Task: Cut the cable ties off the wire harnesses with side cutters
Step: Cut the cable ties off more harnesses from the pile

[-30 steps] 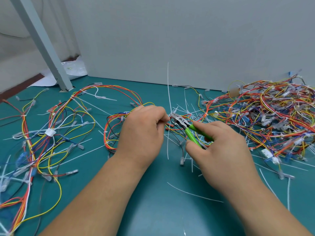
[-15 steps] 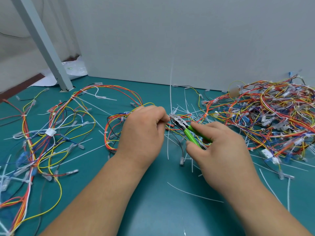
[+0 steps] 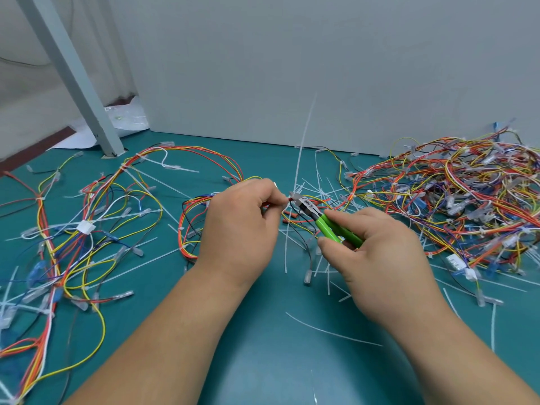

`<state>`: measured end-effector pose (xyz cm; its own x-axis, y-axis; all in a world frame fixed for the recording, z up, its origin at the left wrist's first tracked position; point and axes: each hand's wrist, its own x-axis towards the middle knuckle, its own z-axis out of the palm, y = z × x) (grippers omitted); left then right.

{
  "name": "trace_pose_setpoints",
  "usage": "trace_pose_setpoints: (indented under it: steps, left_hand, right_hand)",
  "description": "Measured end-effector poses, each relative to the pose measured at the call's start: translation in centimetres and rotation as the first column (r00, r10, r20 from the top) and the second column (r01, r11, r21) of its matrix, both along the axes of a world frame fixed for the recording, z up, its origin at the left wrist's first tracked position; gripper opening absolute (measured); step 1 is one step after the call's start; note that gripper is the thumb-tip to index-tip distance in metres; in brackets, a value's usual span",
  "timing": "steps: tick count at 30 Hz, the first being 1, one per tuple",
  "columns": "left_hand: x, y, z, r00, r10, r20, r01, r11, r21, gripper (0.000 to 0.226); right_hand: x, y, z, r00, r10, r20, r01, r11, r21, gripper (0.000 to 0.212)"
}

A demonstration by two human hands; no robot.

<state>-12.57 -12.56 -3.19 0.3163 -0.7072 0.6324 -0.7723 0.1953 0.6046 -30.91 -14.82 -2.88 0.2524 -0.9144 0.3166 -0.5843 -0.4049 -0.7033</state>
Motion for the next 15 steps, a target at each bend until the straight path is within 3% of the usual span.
trace_pose_setpoints:
  steps: [4,7,9,11,15]
  left_hand:
    - [0.0,-0.1,0.0,0.998,0.014,-0.058,-0.012,0.999,0.03,0.012]
    - [0.1,-0.2,0.0,0.98,0.03,-0.197,-0.016,0.997,0.074,0.012]
    - [0.3,-0.4,0.1,0.954,0.035,-0.296,-0.009,0.996,0.087,0.013]
    - [0.6,-0.5,0.3,0.918,0.022,-0.396,0.003,0.998,0.064,0.019]
    - [1.0,-0.7,0.3,0.864,0.033,-0.502,-0.014,0.999,0.042,0.03]
  right_hand:
    - [0.0,0.0,0.2,0.998,-0.018,0.058,0.018,1.0,-0.012,0.034]
    - [-0.1,0.0,0.5,0.979,-0.018,0.205,0.016,1.0,0.011,0.034]
    - [-0.1,0.0,0.5,0.945,-0.024,0.327,-0.004,0.997,0.083,0.022]
    - [0.0,-0.1,0.6,0.887,-0.068,0.457,-0.02,0.982,0.186,0.011]
    - [0.1,-0.4,1.0,0.705,-0.208,0.678,-0.109,0.913,0.393,0.014]
